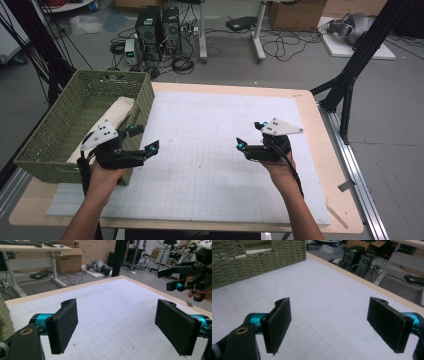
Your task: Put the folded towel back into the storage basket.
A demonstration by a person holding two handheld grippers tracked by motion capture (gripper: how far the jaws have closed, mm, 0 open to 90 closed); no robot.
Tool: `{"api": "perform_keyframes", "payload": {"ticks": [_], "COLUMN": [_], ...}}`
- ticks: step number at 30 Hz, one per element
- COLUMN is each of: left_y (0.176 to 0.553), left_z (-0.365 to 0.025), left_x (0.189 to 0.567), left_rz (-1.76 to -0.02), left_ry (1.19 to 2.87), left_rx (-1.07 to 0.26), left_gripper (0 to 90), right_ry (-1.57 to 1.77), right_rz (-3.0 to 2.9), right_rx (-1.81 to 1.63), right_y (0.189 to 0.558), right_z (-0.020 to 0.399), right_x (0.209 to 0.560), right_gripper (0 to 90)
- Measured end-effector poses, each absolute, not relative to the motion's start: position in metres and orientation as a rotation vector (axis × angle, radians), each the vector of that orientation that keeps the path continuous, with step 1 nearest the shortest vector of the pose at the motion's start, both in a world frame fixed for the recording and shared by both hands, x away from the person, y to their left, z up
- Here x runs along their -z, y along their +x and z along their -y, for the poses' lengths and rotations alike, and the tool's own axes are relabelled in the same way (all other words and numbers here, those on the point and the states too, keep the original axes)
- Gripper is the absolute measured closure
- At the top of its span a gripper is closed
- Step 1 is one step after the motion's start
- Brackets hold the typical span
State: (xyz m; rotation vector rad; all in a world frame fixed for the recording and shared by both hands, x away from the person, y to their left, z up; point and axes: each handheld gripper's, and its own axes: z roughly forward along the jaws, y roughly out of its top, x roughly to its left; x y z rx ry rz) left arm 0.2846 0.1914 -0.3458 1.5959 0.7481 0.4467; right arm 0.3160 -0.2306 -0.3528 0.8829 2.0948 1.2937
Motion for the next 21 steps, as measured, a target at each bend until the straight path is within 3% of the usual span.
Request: {"api": "perform_keyframes", "payload": {"ticks": [21], "left_y": [0.295], "left_z": [-0.140], "left_x": [0.383], "left_rz": [-0.639], "left_ry": [1.665], "left_rx": [-0.383], "left_gripper": [18.9], "right_ry": [1.073], "right_rz": [-1.948], "right_rx": [-1.254], "right_y": [0.271], "right_z": [0.295], "right_x": [0.401], "right_gripper": [18.6]}}
